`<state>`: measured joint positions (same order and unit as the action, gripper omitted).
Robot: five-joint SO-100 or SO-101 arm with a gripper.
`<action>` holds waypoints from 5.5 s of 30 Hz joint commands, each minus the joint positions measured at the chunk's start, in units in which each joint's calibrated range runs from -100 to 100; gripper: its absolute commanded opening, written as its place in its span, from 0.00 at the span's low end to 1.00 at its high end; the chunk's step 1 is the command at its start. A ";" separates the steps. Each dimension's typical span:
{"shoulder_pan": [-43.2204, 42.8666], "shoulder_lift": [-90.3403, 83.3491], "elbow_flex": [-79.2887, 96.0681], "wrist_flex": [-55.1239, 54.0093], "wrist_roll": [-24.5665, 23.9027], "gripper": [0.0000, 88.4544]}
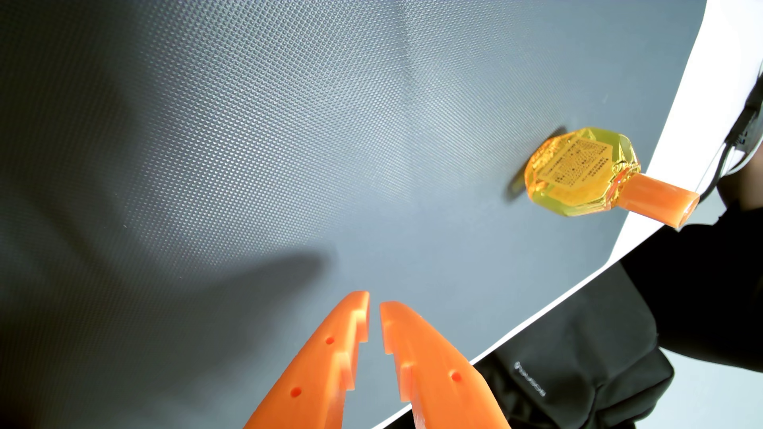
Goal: Grab the eyedrops
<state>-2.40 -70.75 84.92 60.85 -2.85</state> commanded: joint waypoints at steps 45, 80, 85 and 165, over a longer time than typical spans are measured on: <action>-0.18 -0.63 -2.39 -3.17 -0.21 0.01; 0.24 53.98 -70.56 26.60 -14.55 0.28; 0.24 59.41 -75.15 27.46 -18.11 0.35; -1.68 92.70 -76.41 1.07 -25.02 0.24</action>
<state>-3.97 23.19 8.26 62.77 -27.70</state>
